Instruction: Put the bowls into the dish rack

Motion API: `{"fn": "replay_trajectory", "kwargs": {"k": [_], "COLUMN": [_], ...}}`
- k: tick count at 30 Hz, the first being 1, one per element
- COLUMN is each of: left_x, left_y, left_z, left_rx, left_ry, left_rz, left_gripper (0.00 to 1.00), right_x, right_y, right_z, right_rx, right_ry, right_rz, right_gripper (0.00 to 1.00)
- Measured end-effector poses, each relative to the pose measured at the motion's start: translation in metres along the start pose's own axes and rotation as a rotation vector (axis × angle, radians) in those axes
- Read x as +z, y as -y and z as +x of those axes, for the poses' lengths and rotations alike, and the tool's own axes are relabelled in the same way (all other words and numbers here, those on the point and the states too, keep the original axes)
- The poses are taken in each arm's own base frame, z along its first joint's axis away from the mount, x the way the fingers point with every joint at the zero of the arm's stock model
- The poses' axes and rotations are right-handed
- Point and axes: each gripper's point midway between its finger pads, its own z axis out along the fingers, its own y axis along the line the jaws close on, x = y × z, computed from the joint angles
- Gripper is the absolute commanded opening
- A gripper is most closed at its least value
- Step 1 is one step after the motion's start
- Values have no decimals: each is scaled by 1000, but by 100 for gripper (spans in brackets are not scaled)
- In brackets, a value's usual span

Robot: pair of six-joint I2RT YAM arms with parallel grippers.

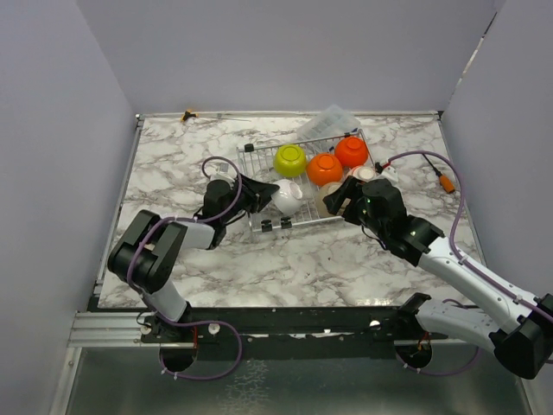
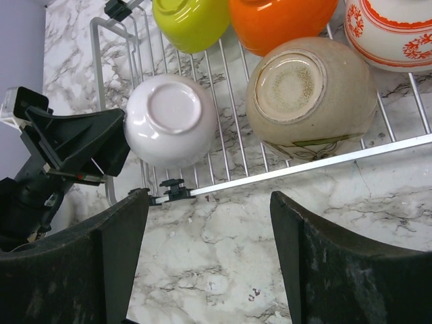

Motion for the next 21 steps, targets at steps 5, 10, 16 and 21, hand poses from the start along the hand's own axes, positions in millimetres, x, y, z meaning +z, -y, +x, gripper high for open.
{"fn": "replay_trajectory", "kwargs": {"k": [5,10,16,21], "left_x": [-2,1,-5,-18], "left_y": [-12,-7,-6,-12], "left_z": [-12,-27,-46,-55], "left_rx": [2,86,226,315], "left_ry": [20,45,81,95], "left_rz": [-104,-205,-367,-480], "left_gripper": [56,68,75,78], "right_x": [0,2,5,12], "right_y": [0,0,1,-3], "right_z": [0,3,9,17], "right_rx": [0,-1,-7,-41], "right_ry": [-1,-11,-33,-71], "right_rz": [-1,0,4,-20], "right_gripper": [77,77,77,78]}}
